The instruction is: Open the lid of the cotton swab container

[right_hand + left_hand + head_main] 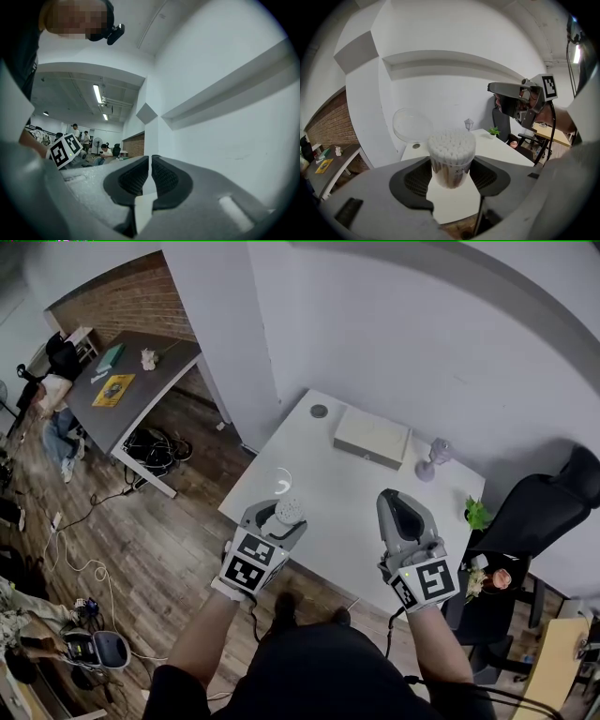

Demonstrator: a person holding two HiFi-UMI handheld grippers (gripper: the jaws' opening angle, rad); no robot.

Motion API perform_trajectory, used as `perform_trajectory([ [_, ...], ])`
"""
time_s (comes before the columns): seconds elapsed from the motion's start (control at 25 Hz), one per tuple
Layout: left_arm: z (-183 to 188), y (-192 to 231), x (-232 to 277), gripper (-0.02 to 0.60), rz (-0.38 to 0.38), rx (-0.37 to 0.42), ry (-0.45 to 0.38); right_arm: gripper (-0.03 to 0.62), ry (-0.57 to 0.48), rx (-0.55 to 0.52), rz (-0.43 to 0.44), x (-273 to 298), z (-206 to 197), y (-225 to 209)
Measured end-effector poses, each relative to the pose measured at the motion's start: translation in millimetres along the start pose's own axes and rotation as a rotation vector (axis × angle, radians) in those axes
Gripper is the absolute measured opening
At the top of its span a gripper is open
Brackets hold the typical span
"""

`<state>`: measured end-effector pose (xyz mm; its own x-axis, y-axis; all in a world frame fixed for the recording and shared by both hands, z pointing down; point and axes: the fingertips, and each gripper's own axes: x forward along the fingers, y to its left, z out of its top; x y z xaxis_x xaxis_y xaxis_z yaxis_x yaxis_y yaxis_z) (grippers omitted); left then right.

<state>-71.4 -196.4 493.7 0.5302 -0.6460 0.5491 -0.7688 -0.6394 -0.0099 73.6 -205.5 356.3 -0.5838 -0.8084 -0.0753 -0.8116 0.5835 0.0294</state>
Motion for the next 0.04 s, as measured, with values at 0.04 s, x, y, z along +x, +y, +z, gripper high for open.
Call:
perform_trajectory([
  [0.04,0.8,-1.9,0.2,0.247,0.001,0.000,0.000,0.021,0.000,0.000,0.003,-1.4,0.1,-0.7],
])
